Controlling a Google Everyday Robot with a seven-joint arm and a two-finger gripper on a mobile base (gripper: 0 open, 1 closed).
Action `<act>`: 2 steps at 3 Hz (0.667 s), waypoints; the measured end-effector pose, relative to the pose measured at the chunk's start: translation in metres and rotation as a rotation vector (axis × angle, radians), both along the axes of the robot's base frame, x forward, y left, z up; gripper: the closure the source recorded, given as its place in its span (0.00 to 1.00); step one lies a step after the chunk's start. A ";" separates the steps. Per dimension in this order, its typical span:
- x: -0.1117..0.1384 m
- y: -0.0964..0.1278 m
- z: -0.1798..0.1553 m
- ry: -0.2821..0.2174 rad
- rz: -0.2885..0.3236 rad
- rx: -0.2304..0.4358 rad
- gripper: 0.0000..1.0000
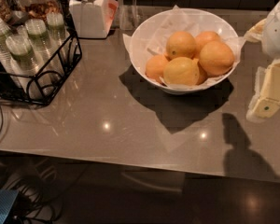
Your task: Pick orange from white bowl
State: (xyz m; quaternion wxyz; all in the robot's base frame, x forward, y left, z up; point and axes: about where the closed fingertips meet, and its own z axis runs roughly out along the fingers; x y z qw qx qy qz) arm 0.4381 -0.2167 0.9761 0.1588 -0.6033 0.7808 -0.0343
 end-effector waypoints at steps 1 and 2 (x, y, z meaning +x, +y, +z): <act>0.000 0.000 0.000 0.000 0.000 0.000 0.00; 0.010 0.006 0.007 -0.040 0.011 0.053 0.00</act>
Offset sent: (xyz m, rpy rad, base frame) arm 0.0244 0.0123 0.0124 0.1264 -0.0725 0.0270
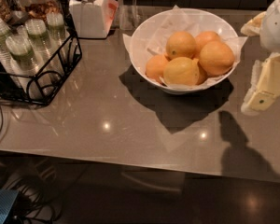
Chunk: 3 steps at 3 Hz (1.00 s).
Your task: Pick orange from white bowl
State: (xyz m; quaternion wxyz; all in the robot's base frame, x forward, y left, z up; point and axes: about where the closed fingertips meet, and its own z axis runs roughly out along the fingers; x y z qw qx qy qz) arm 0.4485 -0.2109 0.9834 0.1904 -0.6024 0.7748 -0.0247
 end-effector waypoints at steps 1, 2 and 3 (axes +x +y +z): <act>0.026 0.008 0.004 -0.016 0.038 0.122 0.00; 0.061 0.013 0.002 -0.004 0.061 0.250 0.00; 0.066 0.014 0.004 -0.013 0.062 0.261 0.00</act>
Offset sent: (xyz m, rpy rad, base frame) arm 0.1055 0.0126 0.0018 0.4089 0.0206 0.0859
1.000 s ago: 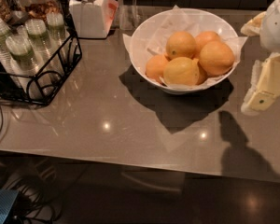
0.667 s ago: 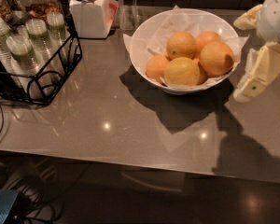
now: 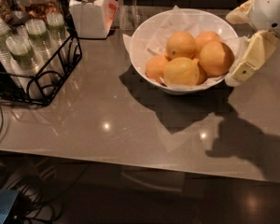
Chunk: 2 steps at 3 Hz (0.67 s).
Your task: Pick orange from white bowl
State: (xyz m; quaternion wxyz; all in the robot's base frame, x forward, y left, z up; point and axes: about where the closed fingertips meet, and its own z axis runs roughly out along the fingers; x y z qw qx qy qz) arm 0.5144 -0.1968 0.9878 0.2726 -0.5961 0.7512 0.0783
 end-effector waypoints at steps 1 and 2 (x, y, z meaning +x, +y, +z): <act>0.008 -0.004 -0.002 0.002 -0.031 0.032 0.00; 0.029 -0.007 -0.009 0.020 -0.059 0.078 0.00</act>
Offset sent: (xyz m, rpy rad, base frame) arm 0.0568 -0.0143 -0.0192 0.1352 0.0465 -0.0975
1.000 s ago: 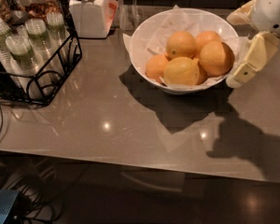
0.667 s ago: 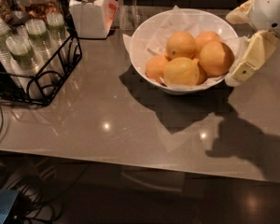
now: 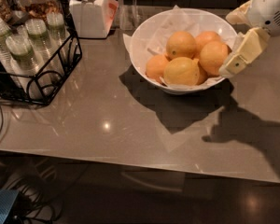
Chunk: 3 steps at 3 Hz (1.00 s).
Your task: Pick orange from white bowl
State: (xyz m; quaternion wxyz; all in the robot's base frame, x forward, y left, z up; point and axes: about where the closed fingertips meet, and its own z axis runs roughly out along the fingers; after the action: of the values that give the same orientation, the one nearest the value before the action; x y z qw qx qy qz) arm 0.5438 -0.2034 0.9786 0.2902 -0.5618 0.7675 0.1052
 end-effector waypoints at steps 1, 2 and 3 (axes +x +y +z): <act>0.019 -0.004 -0.015 0.039 -0.030 0.025 0.00; 0.020 -0.004 -0.016 0.040 -0.031 0.026 0.19; 0.021 -0.004 -0.017 0.041 -0.032 0.027 0.40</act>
Offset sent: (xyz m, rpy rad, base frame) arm 0.0162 -0.0037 -0.0128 0.0212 0.0332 -0.0256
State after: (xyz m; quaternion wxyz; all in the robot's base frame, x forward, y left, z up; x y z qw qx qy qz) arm 0.5648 -0.2076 0.9617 0.2833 -0.5433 0.7807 0.1224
